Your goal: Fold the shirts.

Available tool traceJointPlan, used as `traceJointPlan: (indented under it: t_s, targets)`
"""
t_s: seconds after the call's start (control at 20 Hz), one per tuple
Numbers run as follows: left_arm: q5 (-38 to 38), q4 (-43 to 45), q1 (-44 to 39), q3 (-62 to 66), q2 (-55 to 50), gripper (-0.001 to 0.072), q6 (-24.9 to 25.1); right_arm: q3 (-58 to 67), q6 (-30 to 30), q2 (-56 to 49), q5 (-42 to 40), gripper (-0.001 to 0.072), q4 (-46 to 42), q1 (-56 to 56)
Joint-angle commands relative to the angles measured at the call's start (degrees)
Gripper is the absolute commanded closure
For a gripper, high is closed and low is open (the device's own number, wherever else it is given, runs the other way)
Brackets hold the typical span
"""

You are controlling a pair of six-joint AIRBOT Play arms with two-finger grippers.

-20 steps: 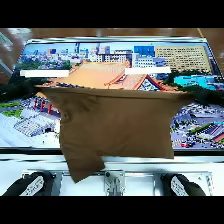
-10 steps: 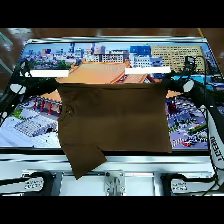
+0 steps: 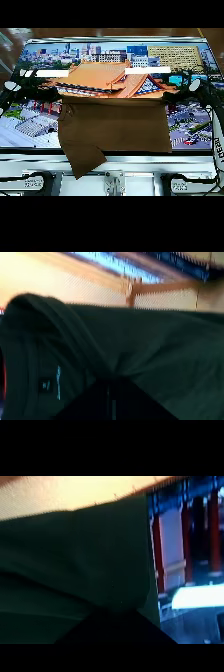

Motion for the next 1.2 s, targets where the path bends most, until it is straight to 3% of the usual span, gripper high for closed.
traceJointPlan:
  t_s: [0.0, 0.2, 0.25, 0.3, 0.35, 0.4, 0.5, 0.6, 0.65, 0.7, 0.9, 1.15]
  targets:
    - [-13.7, 9.3, 0.9, -1.6, -1.4, 0.0667, -7.3, -2.5, 0.1, 0.1, 10.5, 0.0649, -0.6, -0.9]
    - [-13.6, 9.4, 1.1, -3.6, -2.1, 0.0666, -8.8, -3.4, 1.4, -1.2, 9.0, 0.0649, 0.5, -0.9]
    - [-13.5, 9.2, 1.2, -3.6, -2.1, 0.0655, -9.5, -3.4, 2.1, -1.3, 8.7, 0.0585, 1.1, -0.9]
    - [-14.1, 8.3, 1.5, -3.6, -1.9, 0.0516, -9.5, -3.4, 2.2, -1.0, 8.7, 0.0393, 1.6, -0.9]
    - [-15.8, 8.0, 2.0, -3.3, -1.7, 0.0243, -9.6, -3.3, 1.4, -0.1, 9.3, 0.0206, 1.4, -1.3]
    - [-17.7, 8.3, 2.7, -3.0, -1.3, 0.0143, -9.8, -3.0, -0.1, 1.1, 10.5, 0.0184, 0.8, -1.8]
    - [-24.0, 10.7, 5.8, -3.2, 0.3, 0.0189, -9.9, -2.5, -2.6, 5.1, 18.6, 0.0184, -3.1, -3.9]
    - [-31.3, 12.0, 10.1, -6.5, 3.9, 0.0246, -8.1, -2.7, -6.0, 9.5, 28.2, 0.0129, -12.5, -8.0]
    - [-32.3, 12.0, 12.4, -10.4, 7.1, 0.0246, -7.2, -3.7, -4.5, 12.2, 28.8, 0.013, -14.9, -11.9]
    - [-31.8, 12.0, 14.3, -15.0, 10.5, 0.0246, -6.4, -5.0, -2.8, 14.8, 27.1, 0.013, -12.2, -16.3]
    - [-26.9, 12.1, 18.1, -31.8, 19.8, 0.0243, -2.1, -10.1, -5.3, 19.9, 24.1, 0.013, 0.3, -29.2]
    - [-19.9, 12.0, 13.2, -39.5, 18.3, 0.0244, -2.5, -12.4, -6.3, 19.8, 23.0, 0.013, 0.7, -30.1]
